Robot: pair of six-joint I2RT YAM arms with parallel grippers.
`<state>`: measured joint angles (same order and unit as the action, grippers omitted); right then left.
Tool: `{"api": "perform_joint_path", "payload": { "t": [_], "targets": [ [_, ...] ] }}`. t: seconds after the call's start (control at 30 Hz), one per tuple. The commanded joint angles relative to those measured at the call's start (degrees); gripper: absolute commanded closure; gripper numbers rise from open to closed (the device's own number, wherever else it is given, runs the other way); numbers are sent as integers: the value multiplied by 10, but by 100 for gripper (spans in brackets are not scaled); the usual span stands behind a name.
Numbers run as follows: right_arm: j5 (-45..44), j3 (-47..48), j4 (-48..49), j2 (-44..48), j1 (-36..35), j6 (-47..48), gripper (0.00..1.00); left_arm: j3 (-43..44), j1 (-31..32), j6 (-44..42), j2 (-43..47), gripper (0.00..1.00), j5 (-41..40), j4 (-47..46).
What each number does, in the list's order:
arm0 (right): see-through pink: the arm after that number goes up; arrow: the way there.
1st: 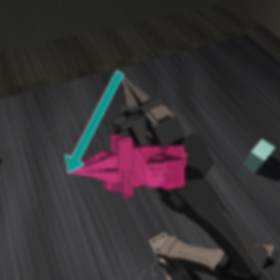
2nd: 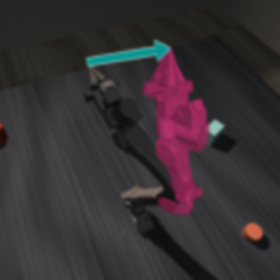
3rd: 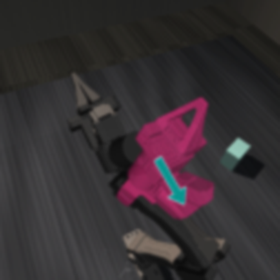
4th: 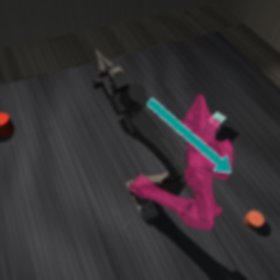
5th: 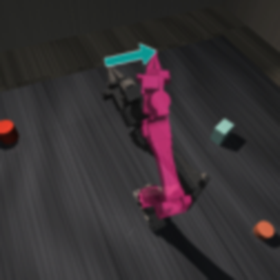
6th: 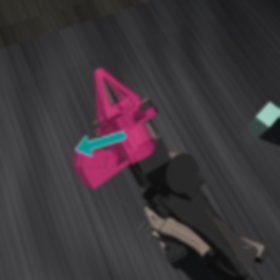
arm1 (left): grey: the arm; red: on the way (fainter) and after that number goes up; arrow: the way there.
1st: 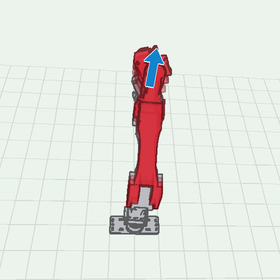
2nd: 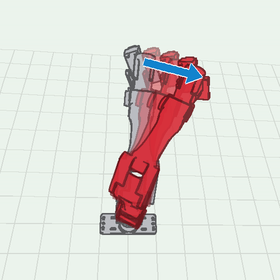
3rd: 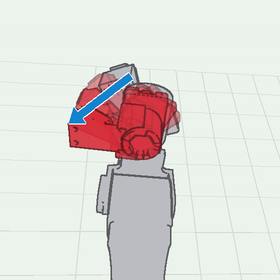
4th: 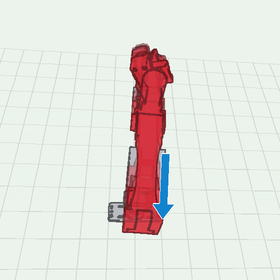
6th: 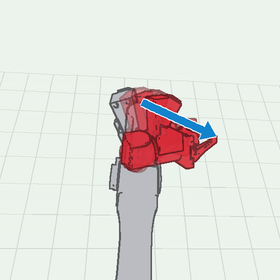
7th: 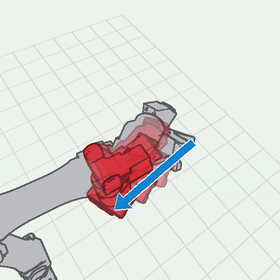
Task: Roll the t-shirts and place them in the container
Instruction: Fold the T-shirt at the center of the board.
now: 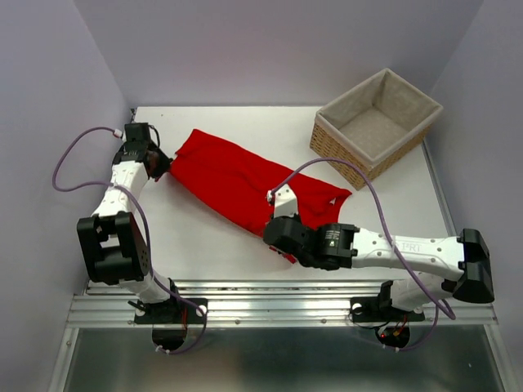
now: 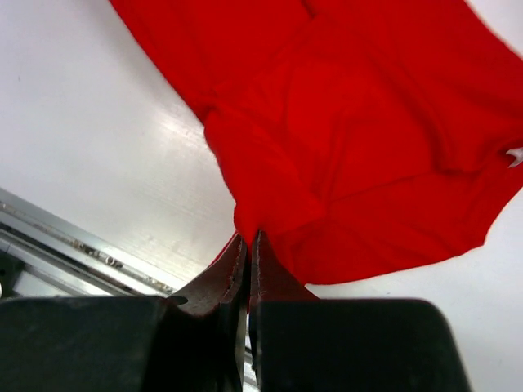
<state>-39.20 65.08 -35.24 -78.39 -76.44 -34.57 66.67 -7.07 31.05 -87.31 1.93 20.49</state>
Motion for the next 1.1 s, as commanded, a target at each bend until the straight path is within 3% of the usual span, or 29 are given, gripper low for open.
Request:
{"api": "perform_joint_path", "payload": {
  "t": [0.0,0.5,1.07],
  "targets": [
    [-30,-1,54,36,39,72,99,64,14,17,-31,100,-4,5],
    [18,9,139,8,187,173,99,212,58,13,-175,100,-10,43],
    [83,32,197,-81,294,237,99,273,61,-21,-243,100,-57,73]
  ]
}}
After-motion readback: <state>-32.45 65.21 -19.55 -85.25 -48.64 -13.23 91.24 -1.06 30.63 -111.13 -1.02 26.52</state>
